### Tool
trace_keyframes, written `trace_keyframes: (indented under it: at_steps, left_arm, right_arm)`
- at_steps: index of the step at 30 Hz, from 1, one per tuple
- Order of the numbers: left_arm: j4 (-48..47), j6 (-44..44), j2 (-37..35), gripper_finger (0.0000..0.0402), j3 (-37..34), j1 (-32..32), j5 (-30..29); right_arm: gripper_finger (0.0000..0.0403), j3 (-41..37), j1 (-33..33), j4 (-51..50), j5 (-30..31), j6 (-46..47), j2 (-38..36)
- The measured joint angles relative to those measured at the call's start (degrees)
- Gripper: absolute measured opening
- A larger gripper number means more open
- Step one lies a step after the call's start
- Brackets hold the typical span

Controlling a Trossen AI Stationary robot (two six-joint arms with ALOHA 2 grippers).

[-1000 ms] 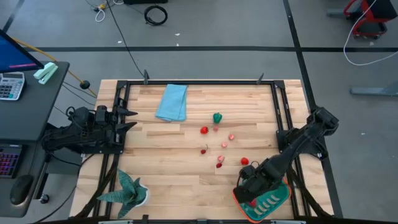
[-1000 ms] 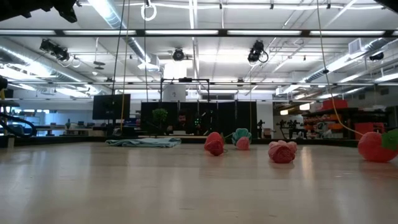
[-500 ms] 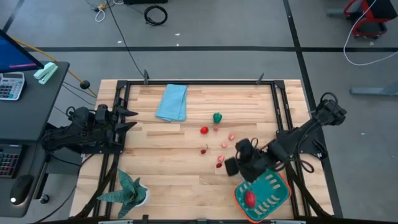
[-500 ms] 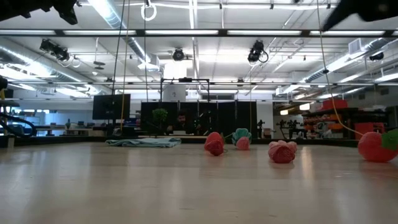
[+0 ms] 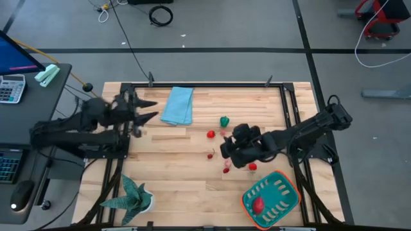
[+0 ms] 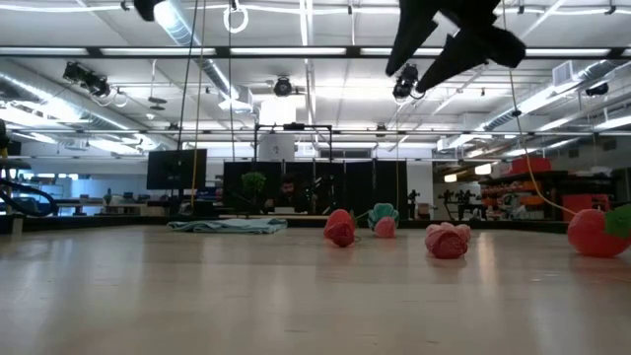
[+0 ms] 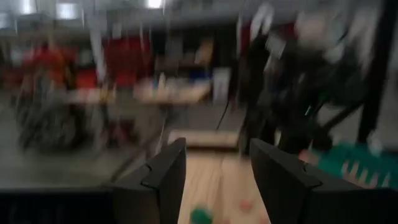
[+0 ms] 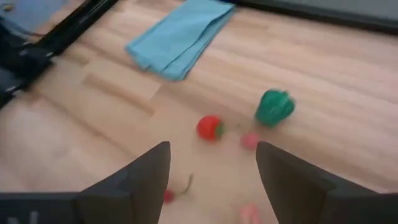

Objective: Pick and placing Produce into tupperware
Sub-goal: Put the red strawberry into the blue basket

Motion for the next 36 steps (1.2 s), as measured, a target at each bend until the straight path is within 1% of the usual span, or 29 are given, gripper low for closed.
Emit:
trace_keyframes:
  at_steps: [2,5,7,9,12,15,17,20,23,25,31,36]
  left_arm:
    - [-7.1,0.0,7.2,0.0193,6.0,0.0,-1.4]
    - [-17.2,0.3,18.1,0.0201,13.2,0.5,-1.5]
    - [-22.0,-0.1,24.7,0.0205,15.9,0.9,-1.4]
    - [-24.2,-0.4,30.7,0.0209,17.0,1.5,-1.5]
    - [-23.2,3.1,39.1,0.0212,17.1,1.9,-1.5]
    - [-18.0,6.0,46.6,0.0213,17.1,1.9,-1.5]
    - [-14.4,6.2,50.8,0.0213,17.1,1.9,-1.0]
    - [-9.4,6.6,56.0,0.0213,17.1,1.9,1.5]
    - [-6.4,10.8,60.1,0.0213,17.1,1.9,2.7]
    - [-4.9,11.9,62.1,0.0216,17.1,1.9,2.7]
    - [-0.7,11.9,67.2,0.0224,17.1,2.0,4.7]
    - [4.2,9.1,70.0,0.0225,17.1,2.1,4.9]
  right_arm:
    - [0.0243,0.0,-1.3,-0.1,0.4,-0.1,0.9]
    - [0.024,0.0,-2.7,-0.3,0.5,-0.2,2.2]
    - [0.0238,0.0,-3.1,-0.5,0.5,-0.7,3.0]
    - [0.0236,0.0,-2.9,-0.8,0.4,-1.0,3.7]
    - [0.0232,0.0,-2.3,-1.8,-0.9,-2.5,3.9]
    - [0.0228,0.0,-1.7,-3.1,-1.2,-3.7,3.3]
    - [0.0225,0.0,-1.6,-3.6,-1.1,-3.7,2.6]
    - [0.022,0.0,-1.6,-3.6,-1.0,-3.7,2.4]
    - [0.0217,0.0,-1.8,-3.8,-1.0,-4.2,2.3]
    - [0.0217,0.0,-2.0,-4.0,-1.1,-4.7,2.3]
    - [0.0217,0.0,-3.2,-4.0,-2.2,-7.1,2.3]
    - [0.0217,0.0,-3.4,-4.1,-2.3,-7.3,2.3]
